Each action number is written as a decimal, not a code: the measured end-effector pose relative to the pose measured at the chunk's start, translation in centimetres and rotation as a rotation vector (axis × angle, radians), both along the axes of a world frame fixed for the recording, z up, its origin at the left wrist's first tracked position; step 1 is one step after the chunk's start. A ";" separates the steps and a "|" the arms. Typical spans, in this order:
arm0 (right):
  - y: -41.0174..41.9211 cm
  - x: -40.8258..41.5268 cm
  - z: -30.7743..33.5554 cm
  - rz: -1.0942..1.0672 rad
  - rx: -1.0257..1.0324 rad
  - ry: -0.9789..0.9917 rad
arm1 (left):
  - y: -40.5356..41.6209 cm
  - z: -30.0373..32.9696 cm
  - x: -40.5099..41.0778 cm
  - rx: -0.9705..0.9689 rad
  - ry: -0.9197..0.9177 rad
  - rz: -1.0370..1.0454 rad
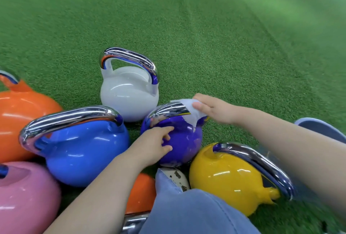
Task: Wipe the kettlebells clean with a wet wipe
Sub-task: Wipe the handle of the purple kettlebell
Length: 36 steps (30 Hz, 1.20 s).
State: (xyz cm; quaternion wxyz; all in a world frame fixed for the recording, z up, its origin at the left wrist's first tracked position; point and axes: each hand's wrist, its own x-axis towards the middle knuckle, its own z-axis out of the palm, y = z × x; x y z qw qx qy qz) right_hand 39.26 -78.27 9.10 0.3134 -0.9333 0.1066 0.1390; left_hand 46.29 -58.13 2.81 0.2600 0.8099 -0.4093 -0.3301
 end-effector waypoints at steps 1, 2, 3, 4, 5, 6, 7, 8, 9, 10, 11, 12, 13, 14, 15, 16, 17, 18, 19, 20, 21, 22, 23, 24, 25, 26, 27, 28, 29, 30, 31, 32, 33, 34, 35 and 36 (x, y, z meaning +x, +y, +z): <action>-0.5 -0.5 -0.5 -0.067 0.048 0.000 | -0.2 0.0 -0.2 -0.025 -0.054 -0.020; -0.8 -0.8 -0.8 -0.107 0.054 0.000 | -0.4 0.0 -0.4 -0.033 -0.110 -0.056; -0.8 -0.9 -1.0 -0.119 0.034 -0.006 | -0.6 0.0 -0.6 -0.019 -0.162 -0.106; -0.6 -0.9 -1.1 -0.099 -0.014 -0.020 | -0.7 0.0 -0.8 0.015 -0.206 -0.153; -0.1 -0.8 -0.9 -0.047 -0.100 -0.034 | -0.8 0.0 -1.0 0.058 -0.243 -0.190; 0.5 -0.5 -0.6 0.016 -0.213 -0.037 | -0.8 0.1 -1.1 0.097 -0.275 -0.214; 1.3 -0.2 -0.3 0.070 -0.337 -0.036 | -0.8 0.1 -1.2 0.127 -0.302 -0.232; 2.1 0.2 -0.1 0.108 -0.461 -0.035 | -0.9 0.2 -1.3 0.148 -0.327 -0.245; 2.9 0.5 -0.1 0.133 -0.572 -0.049 | -0.9 0.3 -1.4 0.168 -0.349 -0.259; 3.6 0.9 -0.2 0.155 -0.668 -0.077 | -0.9 0.3 -1.5 0.183 -0.370 -0.269; 4.3 1.2 -0.5 0.181 -0.750 -0.122 | -0.9 0.4 -1.6 0.197 -0.389 -0.279; 4.8 1.3 -0.8 0.203 -0.797 -0.171 | -0.9 0.4 -1.7 0.209 -0.403 -0.290; 5.0 1.5 -0.9 0.220 -0.800 -0.207 | -0.8 0.5 -1.8 0.216 -0.413 -0.298; 4.8 1.5 -0.9 0.230 -0.762 -0.219 | -0.8 0.6 -1.8 0.220 -0.419 -0.305; 4.1 1.4 -0.8 0.218 -0.675 -0.219 | -0.7 0.6 -1.8 0.223 -0.423 -0.314; 3.0 1.1 -0.9 0.188 -0.533 -0.195 | -0.7 0.7 -1.8 0.222 -0.425 -0.322; 2.0 0.7 -0.8 0.141 -0.347 -0.162 | -0.6 0.7 -1.9 0.224 -0.425 -0.325; 0.8 0.3 -0.9 0.064 -0.139 -0.122 | -0.7 0.6 -1.8 0.226 -0.422 -0.322; -0.1 -0.1 -0.9 -0.037 0.035 -0.086 | -0.7 0.4 -1.8 0.230 -0.416 -0.316; -0.6 -0.5 -1.0 -0.146 0.142 -0.039 | -0.8 0.3 -1.8 0.235 -0.409 -0.312; -0.9 -0.8 -1.2 -0.230 0.204 0.015 | -0.9 0.2 -1.7 0.237 -0.405 -0.306; -1.2 -0.9 -1.5 -0.293 0.253 0.053 | -0.9 0.1 -1.7 0.234 -0.401 -0.299; -1.2 -0.9 -1.7 -0.338 0.275 0.068 | -0.9 0.0 -1.6 0.220 -0.396 -0.291; -1.0 -0.9 -1.7 -0.366 0.274 0.065 | -1.0 0.1 -1.5 0.186 -0.384 -0.276; -0.7 -0.8 -1.5 -0.362 0.232 0.036 | -1.0 0.2 -1.4 0.115 -0.358 -0.246; -0.4 -0.8 -1.3 -0.298 0.141 0.007 | -1.0 0.4 -1.3 0.000 -0.328 -0.198; 0.1 -0.7 -1.0 -0.196 0.010 -0.004 | -1.1 0.9 -1.3 -0.145 -0.307 -0.139; 0.7 -0.7 -1.0 -0.092 -0.144 -0.016 | -1.3 1.7 -1.4 -0.298 -0.294 -0.076; 1.4 -0.8 -1.1 -0.024 -0.297 -0.026 | -1.4 2.6 -1.5 -0.448 -0.286 -0.009; 2.2 -0.8 -1.2 -0.003 -0.431 -0.059 | -1.4 3.3 -1.6 -0.581 -0.305 0.062; 3.0 -0.7 -1.3 -0.004 -0.543 -0.111 | -1.3 3.9 -1.5 -0.671 -0.348 0.136; 3.8 -0.7 -1.6 -0.009 -0.627 -0.186 | -1.3 4.3 -1.4 -0.708 -0.403 0.199; 4.5 -0.6 -2.0 -0.025 -0.686 -0.271 | -1.3 4.5 -1.3 -0.706 -0.459 0.239; 5.1 -0.4 -2.5 -0.037 -0.714 -0.333 | -1.4 4.6 -1.1 -0.681 -0.505 0.254; 5.8 0.0 -2.7 -0.033 -0.732 -0.352 | -1.6 4.7 -1.0 -0.639 -0.530 0.242; 6.5 0.4 -2.8 -0.008 -0.738 -0.330 | -1.9 4.9 -1.0 -0.586 -0.537 0.219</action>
